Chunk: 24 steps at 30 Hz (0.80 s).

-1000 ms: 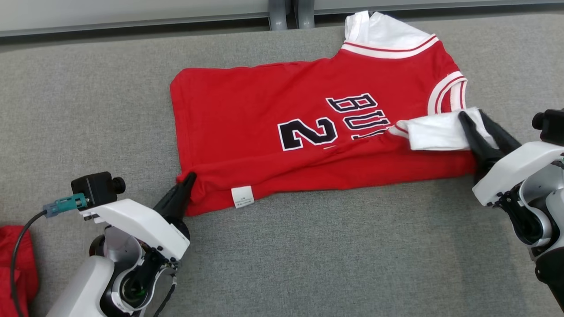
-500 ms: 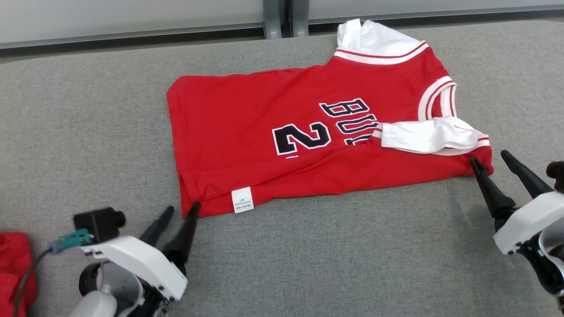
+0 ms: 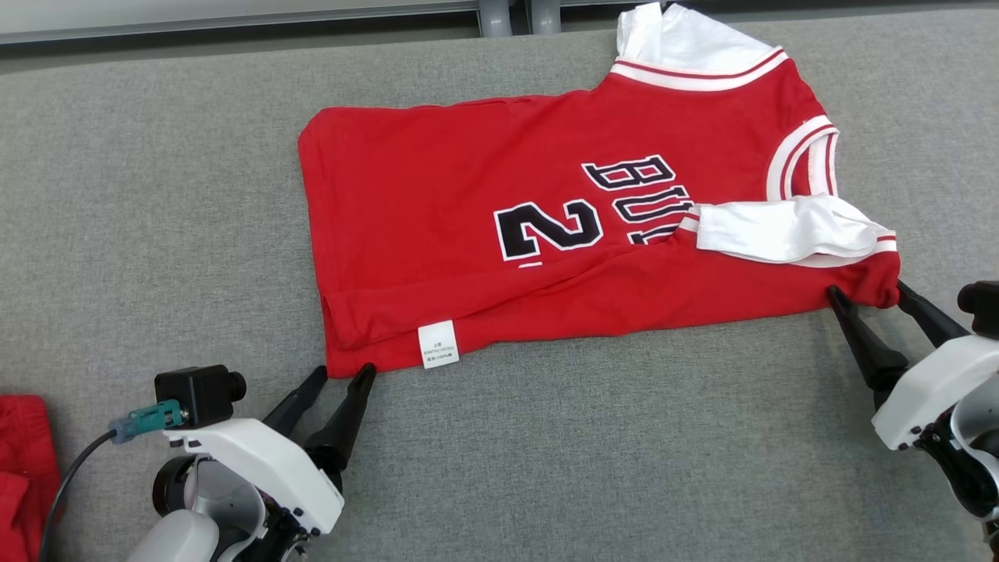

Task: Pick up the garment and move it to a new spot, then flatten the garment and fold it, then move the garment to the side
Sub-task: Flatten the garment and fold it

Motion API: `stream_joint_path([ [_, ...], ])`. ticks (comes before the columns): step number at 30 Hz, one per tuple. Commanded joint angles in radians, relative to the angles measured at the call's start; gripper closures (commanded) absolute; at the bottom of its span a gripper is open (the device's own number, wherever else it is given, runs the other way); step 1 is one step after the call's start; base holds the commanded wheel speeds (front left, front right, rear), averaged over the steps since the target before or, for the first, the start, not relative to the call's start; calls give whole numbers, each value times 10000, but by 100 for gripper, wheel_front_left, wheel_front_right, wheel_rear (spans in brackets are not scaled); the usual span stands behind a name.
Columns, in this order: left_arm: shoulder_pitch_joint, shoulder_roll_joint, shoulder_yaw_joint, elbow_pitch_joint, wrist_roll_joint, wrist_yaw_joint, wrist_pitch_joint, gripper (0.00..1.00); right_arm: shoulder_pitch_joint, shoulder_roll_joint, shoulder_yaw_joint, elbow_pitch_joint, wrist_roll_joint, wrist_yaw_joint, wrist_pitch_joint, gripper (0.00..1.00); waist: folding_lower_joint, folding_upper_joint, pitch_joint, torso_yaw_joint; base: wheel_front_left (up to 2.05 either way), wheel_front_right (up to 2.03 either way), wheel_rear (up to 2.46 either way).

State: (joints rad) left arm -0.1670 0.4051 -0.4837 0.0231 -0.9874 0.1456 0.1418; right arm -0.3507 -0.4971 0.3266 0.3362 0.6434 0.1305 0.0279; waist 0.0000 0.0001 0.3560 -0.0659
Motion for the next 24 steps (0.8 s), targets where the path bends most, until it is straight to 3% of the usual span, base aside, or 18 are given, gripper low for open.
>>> stream_joint_path([
  [1, -128, 20, 9, 298, -41, 17, 15, 0, -102, 57, -45, -41, -69, 5, 94, 0, 0, -1, 40, 39, 0, 0, 0],
  [8, -444, -114, -136, 507, 23, -108, 112, 0, -177, 142, 23, -60, -127, 5, 305, 0, 0, -1, 69, 65, 0, 0, 0],
  [9, -466, -125, -199, 556, 17, -139, 194, 36, -198, 155, 71, -52, -115, 5, 385, 0, 0, -1, 80, 61, 0, 0, 0],
  [11, -511, -136, -340, 652, 42, -194, 338, 91, -259, 165, 219, -19, -63, 5, 626, 0, 0, -1, 113, 45, 0, 0, 0],
  [12, -535, -138, -399, 692, 29, -237, 425, 100, -300, 155, 357, -4, -8, 5, 824, 0, 0, -1, 129, 29, 0, 0, 0],
  [13, -549, -104, -502, 715, 50, -337, 521, 100, -363, 143, 529, -46, 80, 5, 1004, 4, 0, -1, 145, 11, 0, 0, 0],
  [14, -537, -103, -534, 709, 10, -406, 550, 100, -458, 125, 645, -65, 188, 5, 1178, 69, 0, -1, 151, -6, 0, 0, 0],
  [15, -562, -94, -571, 680, -55, -493, 621, 100, -563, 55, 784, -91, 259, 5, 1348, 100, 0, -1, 148, -19, 0, 0, 0],
  [24, -594, 660, -141, -350, -1058, -1093, 1538, 100, -1165, -1118, 951, -650, 1885, 3, 2840, 100, 0, -1, -368, -33, 0, 0, 0],
])
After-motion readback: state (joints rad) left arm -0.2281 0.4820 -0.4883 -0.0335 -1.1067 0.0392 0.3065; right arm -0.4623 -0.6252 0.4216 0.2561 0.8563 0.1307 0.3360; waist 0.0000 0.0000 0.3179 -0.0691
